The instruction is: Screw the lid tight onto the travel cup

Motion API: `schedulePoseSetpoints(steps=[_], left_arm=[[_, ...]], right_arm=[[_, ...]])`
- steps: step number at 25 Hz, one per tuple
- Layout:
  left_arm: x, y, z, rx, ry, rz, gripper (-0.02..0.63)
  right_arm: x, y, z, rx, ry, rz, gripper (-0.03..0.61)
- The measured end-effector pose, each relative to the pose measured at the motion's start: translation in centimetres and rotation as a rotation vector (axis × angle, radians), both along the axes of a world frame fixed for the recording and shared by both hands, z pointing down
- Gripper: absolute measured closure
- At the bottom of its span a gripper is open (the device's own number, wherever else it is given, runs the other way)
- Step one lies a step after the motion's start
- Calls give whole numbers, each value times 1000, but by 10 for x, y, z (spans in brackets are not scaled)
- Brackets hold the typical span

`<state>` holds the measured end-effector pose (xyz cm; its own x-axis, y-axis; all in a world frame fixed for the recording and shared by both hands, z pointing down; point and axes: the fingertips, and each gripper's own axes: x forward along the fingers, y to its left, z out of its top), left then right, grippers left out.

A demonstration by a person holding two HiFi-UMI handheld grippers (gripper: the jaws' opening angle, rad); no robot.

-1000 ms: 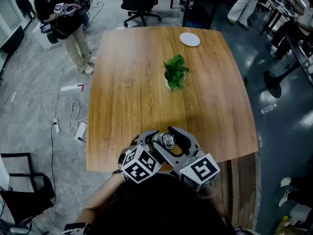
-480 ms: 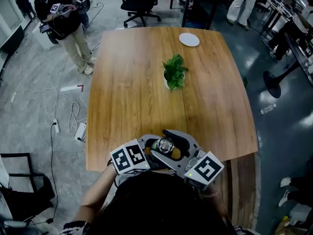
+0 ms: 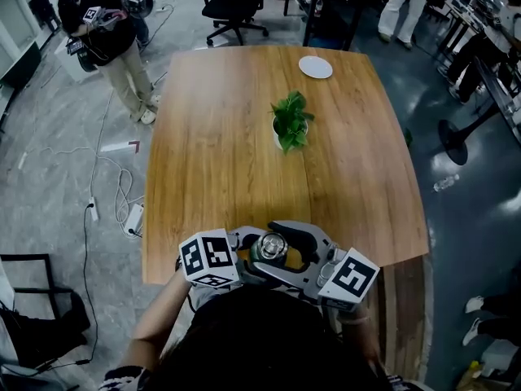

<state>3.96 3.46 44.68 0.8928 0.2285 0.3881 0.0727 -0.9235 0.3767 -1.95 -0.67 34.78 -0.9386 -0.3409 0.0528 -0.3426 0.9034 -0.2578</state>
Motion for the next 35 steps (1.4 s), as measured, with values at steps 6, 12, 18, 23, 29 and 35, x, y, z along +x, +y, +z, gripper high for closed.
schedulePoseSetpoints(steps=[6, 12, 18, 23, 29, 35], left_arm=[[2, -21, 4, 41, -60, -138, 233], [-10, -67, 22, 284, -266, -465, 233], [-11, -36, 8, 168, -101, -207, 233], [-6, 14, -16, -16, 69, 103, 233], [0, 8, -22, -10, 74, 59, 233], [-7, -35, 6, 214, -154, -218, 233]], right_arm=[[5, -18, 3, 74, 76, 148, 307], [13, -36, 13, 42, 97, 334, 306], [10, -16, -3, 38, 39, 136, 305], [0, 10, -12, -13, -74, -95, 302], [-1, 4, -16, 33, -64, -32, 304], [3, -14, 4, 93, 108, 166, 304]])
